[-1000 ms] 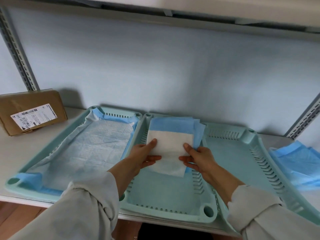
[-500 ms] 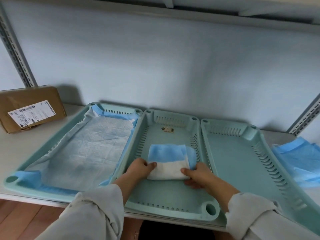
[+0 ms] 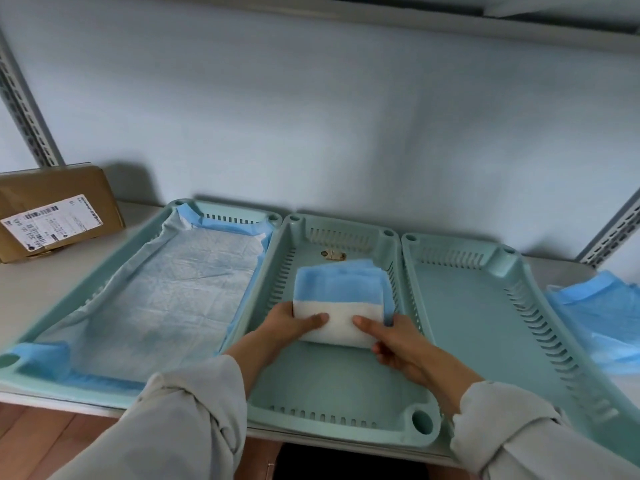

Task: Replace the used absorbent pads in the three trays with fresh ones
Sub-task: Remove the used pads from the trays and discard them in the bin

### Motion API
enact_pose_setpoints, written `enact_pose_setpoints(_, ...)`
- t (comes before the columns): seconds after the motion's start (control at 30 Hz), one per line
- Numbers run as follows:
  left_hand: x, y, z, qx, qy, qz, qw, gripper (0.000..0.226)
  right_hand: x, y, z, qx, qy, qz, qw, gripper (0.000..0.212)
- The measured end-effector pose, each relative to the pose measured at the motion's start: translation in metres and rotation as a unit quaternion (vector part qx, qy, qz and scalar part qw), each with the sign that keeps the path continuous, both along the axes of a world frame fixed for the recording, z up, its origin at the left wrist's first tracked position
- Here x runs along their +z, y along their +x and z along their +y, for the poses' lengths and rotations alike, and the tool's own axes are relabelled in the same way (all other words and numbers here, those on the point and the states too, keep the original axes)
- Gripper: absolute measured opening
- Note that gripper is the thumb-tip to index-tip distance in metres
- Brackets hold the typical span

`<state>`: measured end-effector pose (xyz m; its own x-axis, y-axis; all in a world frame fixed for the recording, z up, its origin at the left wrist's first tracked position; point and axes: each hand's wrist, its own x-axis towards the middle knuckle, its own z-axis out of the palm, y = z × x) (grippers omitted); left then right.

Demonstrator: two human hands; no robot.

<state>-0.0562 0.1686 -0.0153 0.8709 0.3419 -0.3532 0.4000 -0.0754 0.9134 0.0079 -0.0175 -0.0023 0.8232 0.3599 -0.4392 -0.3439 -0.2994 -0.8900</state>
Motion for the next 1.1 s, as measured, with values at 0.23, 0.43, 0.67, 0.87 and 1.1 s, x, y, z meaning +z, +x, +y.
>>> enact_pose_setpoints(0.23,-0.004,-0.004,-0.005,-0.175,0.175,0.113,0.962,0.053,-0.007,-0.015,0.003,0.149,-0.103,0.065,0.981,0.040)
enact_pose_setpoints(0.43,0.000,-0.003,0.004,-0.138,0.137,0.050,0.980,0.045,0.003,-0.007,-0.002,0.057,-0.089,-0.046,0.993,0.035)
enact_pose_setpoints(0.67,-0.005,-0.006,-0.009,-0.078,0.382,0.095,0.916,0.052,-0.010,-0.009,-0.003,0.081,-0.367,-0.233,0.897,0.059)
enact_pose_setpoints(0.87,0.001,0.004,-0.030,-0.314,0.558,-0.062,0.766,0.058,-0.012,-0.004,0.003,0.106,-0.424,-0.309,0.844,0.101)
enact_pose_setpoints(1.1,-0.011,0.021,-0.023,-0.395,0.463,0.095,0.787,0.064,-0.009,-0.002,0.012,0.359,-0.341,-0.310,0.811,0.062)
